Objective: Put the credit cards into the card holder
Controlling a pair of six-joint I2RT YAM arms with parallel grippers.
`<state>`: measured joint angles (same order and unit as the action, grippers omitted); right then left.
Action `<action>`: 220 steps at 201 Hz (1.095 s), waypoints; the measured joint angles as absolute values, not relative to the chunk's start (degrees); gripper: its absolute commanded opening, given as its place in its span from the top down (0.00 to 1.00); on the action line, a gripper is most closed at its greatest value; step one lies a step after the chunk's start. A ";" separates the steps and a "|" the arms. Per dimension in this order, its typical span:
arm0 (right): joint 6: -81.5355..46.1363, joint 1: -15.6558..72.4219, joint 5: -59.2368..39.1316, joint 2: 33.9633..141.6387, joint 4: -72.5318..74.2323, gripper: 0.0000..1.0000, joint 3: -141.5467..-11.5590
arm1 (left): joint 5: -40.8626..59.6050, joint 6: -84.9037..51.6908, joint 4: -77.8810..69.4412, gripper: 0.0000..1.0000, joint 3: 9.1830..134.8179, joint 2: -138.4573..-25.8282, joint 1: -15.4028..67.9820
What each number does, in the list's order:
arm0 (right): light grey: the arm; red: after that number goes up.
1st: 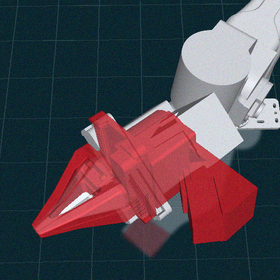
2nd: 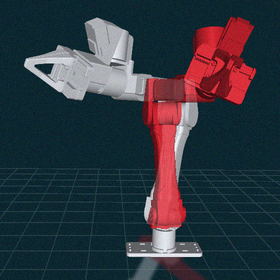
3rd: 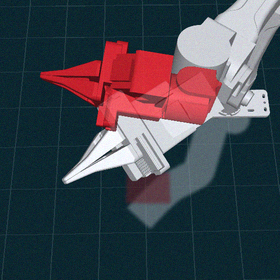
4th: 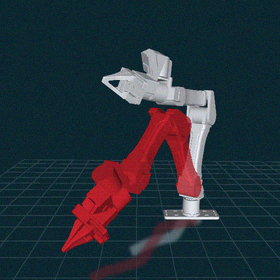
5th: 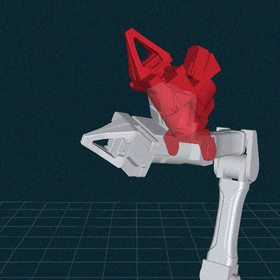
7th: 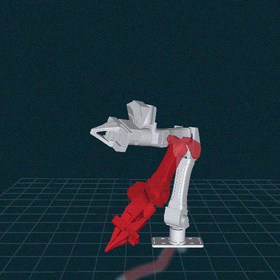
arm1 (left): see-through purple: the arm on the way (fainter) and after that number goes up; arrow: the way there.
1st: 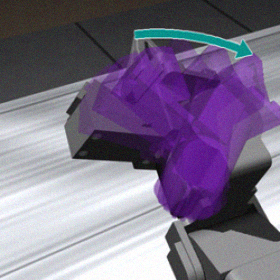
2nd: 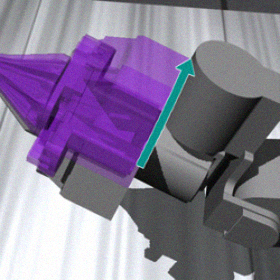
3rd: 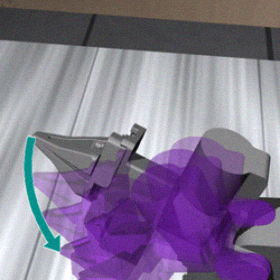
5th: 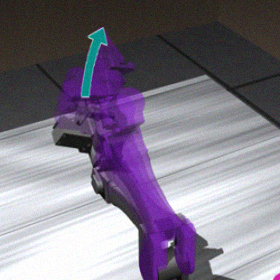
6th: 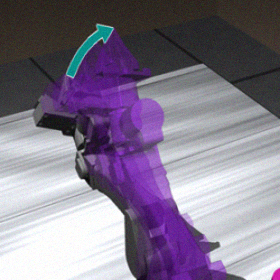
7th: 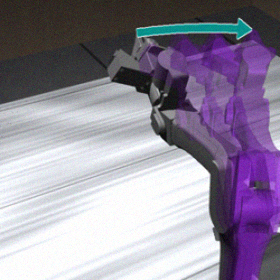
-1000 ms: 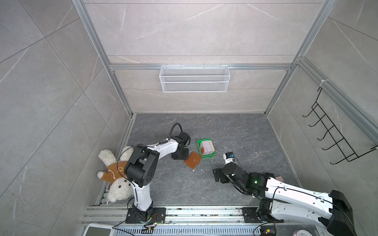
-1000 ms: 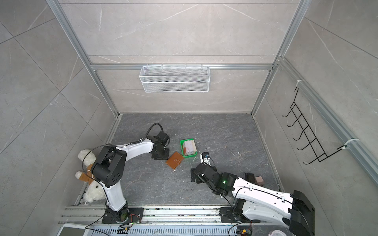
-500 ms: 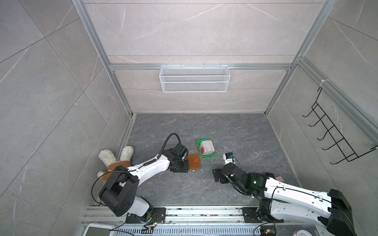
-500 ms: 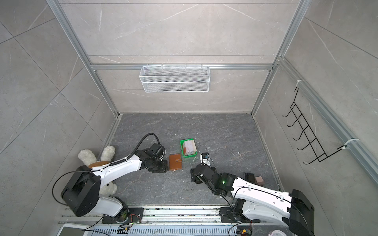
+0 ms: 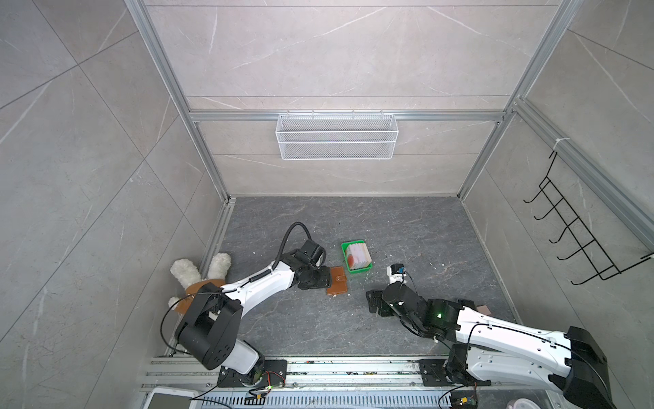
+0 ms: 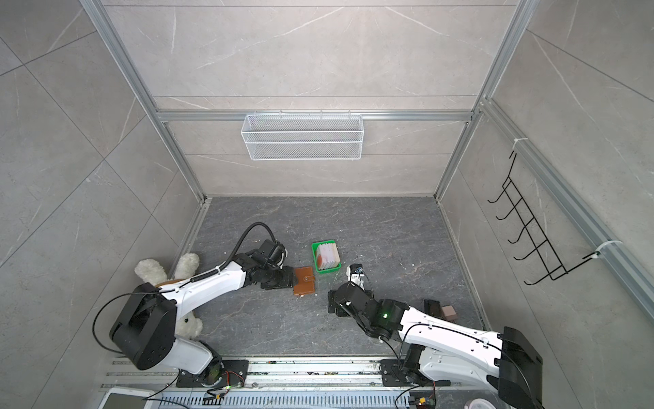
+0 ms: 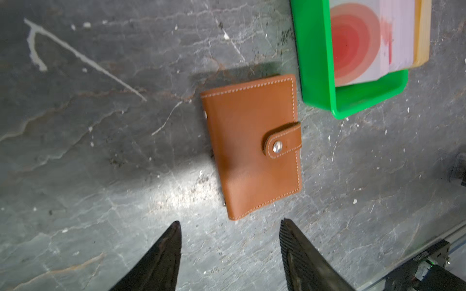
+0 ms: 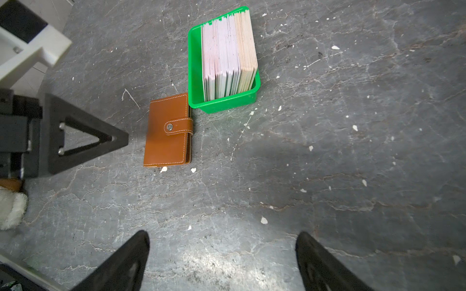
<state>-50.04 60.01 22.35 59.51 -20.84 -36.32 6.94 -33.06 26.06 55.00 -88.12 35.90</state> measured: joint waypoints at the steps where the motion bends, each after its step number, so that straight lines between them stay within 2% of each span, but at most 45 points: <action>1: -50.04 60.01 22.35 59.51 -20.84 0.08 -36.32 | 6.94 -33.06 26.06 0.39 55.00 -88.12 35.90; 28: -50.39 60.01 22.61 59.22 -21.21 0.08 -36.29 | 4.60 -32.97 25.82 0.44 59.59 -93.12 35.86; 61: -50.43 60.01 22.98 59.02 -21.23 0.08 -36.21 | 2.79 -32.51 25.69 0.45 62.92 -97.89 35.86; 91: -50.43 60.05 23.03 59.05 -21.26 0.08 -36.21 | 1.61 -31.62 25.65 0.40 66.28 -102.00 35.86; 155: -50.76 60.05 23.38 59.05 -21.71 0.08 -36.21 | -2.42 -30.81 26.39 0.40 71.24 -106.30 35.83; 220: -51.07 60.05 23.40 59.05 -22.31 0.08 -36.10 | -4.60 -31.53 27.79 0.33 73.38 -110.50 35.83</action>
